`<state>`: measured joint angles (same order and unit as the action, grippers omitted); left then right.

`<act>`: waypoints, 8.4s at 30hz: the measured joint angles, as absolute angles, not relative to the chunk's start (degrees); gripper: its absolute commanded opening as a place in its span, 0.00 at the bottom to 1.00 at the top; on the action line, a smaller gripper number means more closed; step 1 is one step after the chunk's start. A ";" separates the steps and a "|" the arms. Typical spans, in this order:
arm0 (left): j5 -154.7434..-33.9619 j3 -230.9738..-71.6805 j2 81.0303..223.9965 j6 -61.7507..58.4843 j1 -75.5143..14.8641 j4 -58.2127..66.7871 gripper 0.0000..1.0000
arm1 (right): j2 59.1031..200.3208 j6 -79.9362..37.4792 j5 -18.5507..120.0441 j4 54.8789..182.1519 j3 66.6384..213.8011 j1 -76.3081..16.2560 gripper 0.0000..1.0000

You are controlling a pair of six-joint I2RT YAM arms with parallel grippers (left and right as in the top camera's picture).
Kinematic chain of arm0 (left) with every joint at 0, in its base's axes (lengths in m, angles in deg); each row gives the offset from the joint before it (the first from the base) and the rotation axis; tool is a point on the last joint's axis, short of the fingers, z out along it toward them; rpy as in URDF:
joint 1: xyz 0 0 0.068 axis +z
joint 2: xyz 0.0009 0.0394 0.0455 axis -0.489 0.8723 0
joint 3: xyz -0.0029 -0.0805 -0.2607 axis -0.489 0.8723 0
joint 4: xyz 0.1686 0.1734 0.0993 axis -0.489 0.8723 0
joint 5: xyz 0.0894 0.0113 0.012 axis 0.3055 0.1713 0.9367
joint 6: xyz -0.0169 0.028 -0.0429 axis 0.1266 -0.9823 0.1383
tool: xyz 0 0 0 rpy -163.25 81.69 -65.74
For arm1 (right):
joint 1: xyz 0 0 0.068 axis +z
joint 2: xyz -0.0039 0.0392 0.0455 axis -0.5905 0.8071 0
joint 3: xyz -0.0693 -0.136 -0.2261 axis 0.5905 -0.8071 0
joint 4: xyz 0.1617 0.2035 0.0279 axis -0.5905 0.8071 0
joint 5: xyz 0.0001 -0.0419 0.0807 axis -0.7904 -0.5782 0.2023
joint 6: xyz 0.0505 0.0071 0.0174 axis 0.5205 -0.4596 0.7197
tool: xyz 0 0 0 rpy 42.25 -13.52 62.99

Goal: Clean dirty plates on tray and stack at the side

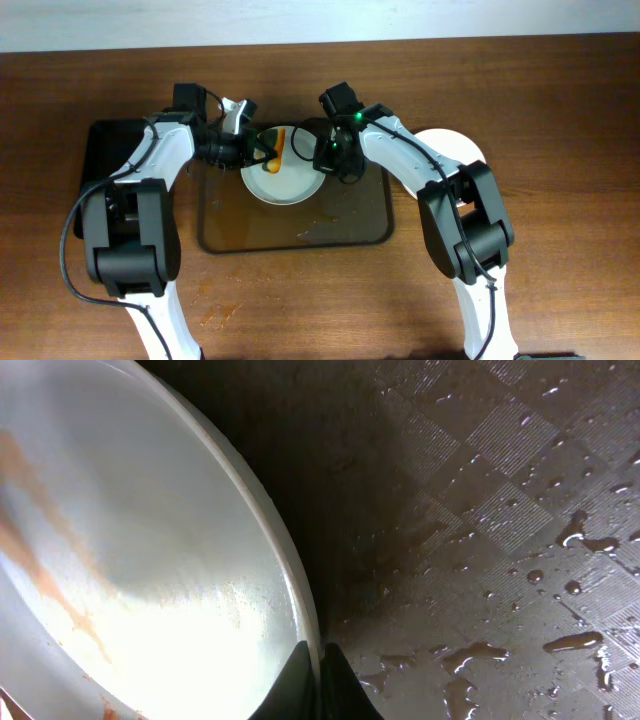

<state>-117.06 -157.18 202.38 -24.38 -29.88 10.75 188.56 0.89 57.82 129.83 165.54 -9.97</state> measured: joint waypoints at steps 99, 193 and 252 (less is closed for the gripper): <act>-74.48 -192.22 201.64 -16.81 -22.34 44.65 0.00 | 164.78 -11.15 40.92 148.12 149.67 -39.00 0.64; -63.99 -179.19 179.82 -3.96 -16.13 38.24 0.99 | 59.78 -33.49 45.53 89.94 67.14 -34.93 0.98; -69.76 -72.23 81.75 -39.43 -24.04 -25.65 0.99 | 59.52 -33.45 45.51 89.96 67.12 -35.00 0.98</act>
<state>-69.76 -72.23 81.75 -39.43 -24.04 -25.65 59.52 -33.45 45.51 89.96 67.12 -35.00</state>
